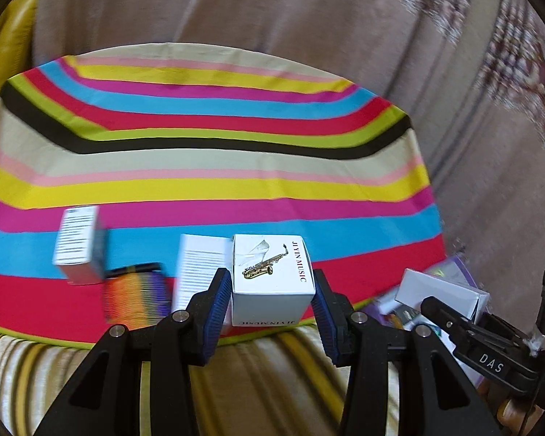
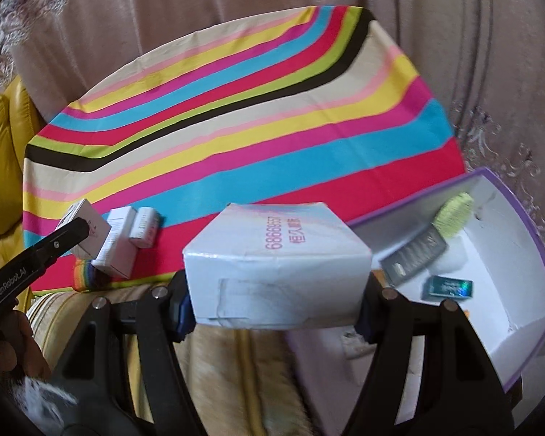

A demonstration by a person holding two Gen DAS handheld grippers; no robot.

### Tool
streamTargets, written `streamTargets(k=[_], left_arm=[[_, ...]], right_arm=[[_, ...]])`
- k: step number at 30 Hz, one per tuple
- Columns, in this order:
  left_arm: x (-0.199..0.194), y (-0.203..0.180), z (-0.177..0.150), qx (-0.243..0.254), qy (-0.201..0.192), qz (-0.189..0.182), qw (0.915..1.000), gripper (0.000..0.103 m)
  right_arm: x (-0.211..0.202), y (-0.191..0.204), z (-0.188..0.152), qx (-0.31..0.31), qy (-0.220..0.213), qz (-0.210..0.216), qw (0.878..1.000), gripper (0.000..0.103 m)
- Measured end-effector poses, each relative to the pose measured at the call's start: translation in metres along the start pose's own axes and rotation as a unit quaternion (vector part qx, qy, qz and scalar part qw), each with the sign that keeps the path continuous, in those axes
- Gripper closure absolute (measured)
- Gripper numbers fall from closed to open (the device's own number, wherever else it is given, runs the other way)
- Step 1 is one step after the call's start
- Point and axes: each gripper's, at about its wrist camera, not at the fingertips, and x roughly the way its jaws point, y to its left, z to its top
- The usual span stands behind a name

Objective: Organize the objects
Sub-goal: 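Carry the saxophone box and large white box over the purple-rimmed box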

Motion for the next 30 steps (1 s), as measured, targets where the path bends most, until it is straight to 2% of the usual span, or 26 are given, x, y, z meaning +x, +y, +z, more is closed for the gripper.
streamTargets(k=[15, 27, 30], left_arm=[[0.033, -0.089, -0.012, 0.077, 0.054, -0.076, 0.9927, 0.057], [0.045, -0.131, -0.025, 0.118, 0.084, -0.12, 0.9821, 0.057], [0.049, -0.14, -0.028, 0.127, 0.092, -0.136, 0.9783, 0.054]], right_arm=[[-0.019, -0.097, -0.024, 0.072, 0.014, -0.076, 0.994, 0.033], [-0.025, -0.144, -0.027, 0.105, 0.015, -0.131, 0.986, 0.033], [-0.029, -0.15, -0.025, 0.108, 0.01, -0.144, 0.984, 0.033]])
